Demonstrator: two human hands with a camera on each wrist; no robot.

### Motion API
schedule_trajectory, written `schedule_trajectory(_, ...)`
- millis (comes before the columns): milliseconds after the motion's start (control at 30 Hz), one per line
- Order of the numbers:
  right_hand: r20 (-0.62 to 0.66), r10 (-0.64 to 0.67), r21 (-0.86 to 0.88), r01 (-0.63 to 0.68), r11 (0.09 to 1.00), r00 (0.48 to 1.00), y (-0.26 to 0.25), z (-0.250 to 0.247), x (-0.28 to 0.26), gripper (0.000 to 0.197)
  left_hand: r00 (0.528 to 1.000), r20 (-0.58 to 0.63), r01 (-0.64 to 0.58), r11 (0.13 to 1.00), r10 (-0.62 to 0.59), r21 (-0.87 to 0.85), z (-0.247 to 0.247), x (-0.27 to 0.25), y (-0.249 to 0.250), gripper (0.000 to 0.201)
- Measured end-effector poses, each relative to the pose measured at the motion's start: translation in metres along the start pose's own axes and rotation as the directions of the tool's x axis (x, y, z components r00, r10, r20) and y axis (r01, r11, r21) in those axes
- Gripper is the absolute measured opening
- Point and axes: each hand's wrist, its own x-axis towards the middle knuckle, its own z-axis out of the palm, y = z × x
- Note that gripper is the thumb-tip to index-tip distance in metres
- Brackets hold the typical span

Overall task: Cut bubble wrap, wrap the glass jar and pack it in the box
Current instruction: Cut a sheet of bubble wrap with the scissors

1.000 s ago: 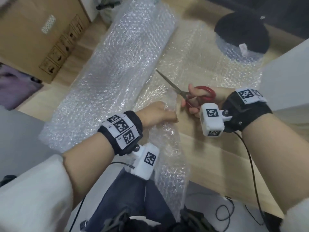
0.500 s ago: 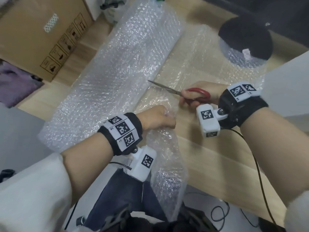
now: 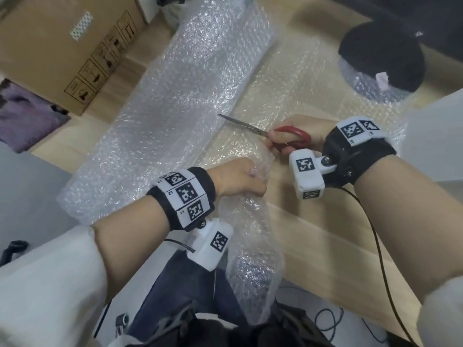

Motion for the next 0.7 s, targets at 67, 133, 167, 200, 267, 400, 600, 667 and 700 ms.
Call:
schedule_trajectory(67,0.048,0.0,0.044,-0.002,0.999,0.999,0.0,0.001,-0.006,0.038,1.0,-0.019,0.009,1.0,-0.009,-0.004,0.001,-0.001,0.003,0.028)
schedule_trajectory(133,0.152,0.02,0.192,-0.05,0.98,0.988,0.006,0.002,-0.015,0.048,0.999,-0.045,0.011,1.0,-0.011,-0.018,0.0,0.001,0.003,0.014)
schedule_trajectory(167,0.18,0.034,0.257,-0.08,0.963,0.983,0.008,0.002,-0.022,0.051,0.998,-0.058,0.003,1.0,-0.004,-0.025,0.001,0.001,0.004,0.013)
schedule_trajectory(200,0.194,0.044,0.298,-0.101,0.949,0.98,0.013,0.001,-0.029,0.057,0.998,-0.069,0.005,0.999,-0.008,-0.041,0.001,0.001,0.006,0.016)
schedule_trajectory(267,0.198,0.048,0.325,-0.112,0.939,0.979,0.022,-0.003,-0.042,0.073,0.994,-0.106,0.023,0.994,-0.034,-0.103,0.001,0.002,0.008,0.015)
schedule_trajectory(400,0.088,0.018,0.356,-0.048,0.933,0.996,0.041,-0.008,-0.074,0.067,0.984,-0.159,0.049,0.977,-0.083,-0.207,-0.002,0.009,0.02,0.04)
schedule_trajectory(600,-0.221,-0.189,0.377,0.262,0.888,0.957,0.046,0.003,-0.116,0.075,0.98,0.009,0.187,0.892,-0.201,-0.411,0.002,0.026,0.049,0.036)
schedule_trajectory(667,-0.302,-0.234,0.364,0.339,0.868,0.924,0.04,0.012,-0.126,0.077,0.986,0.066,0.168,0.88,-0.155,-0.443,0.006,0.028,0.054,0.046)
schedule_trajectory(700,-0.342,-0.24,0.341,0.357,0.87,0.909,0.036,0.019,-0.13,0.078,0.989,0.049,0.147,0.884,-0.14,-0.444,0.007,0.027,0.055,0.048)
